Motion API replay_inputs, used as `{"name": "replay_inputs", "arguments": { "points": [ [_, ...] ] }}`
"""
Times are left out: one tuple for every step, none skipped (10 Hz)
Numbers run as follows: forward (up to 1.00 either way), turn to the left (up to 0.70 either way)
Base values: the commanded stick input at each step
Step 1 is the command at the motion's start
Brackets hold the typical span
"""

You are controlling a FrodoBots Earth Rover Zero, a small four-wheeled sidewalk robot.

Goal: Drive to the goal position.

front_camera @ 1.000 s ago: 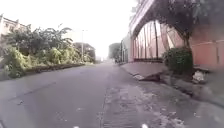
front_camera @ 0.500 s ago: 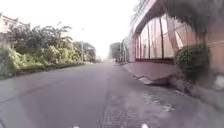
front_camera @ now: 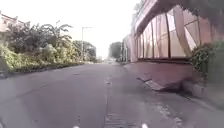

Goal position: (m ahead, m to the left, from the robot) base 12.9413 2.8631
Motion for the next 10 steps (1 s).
{"name": "replay_inputs", "arguments": {
  "points": [
    [1.0,0.0],
    [1.0,0.0],
    [1.0,0.0],
    [1.0,0.0],
    [1.0,0.0],
    [1.0,0.0],
    [1.0,0.0],
    [1.0,-0.07],
    [1.0,-0.33],
    [1.0,-0.31]
  ]
}}
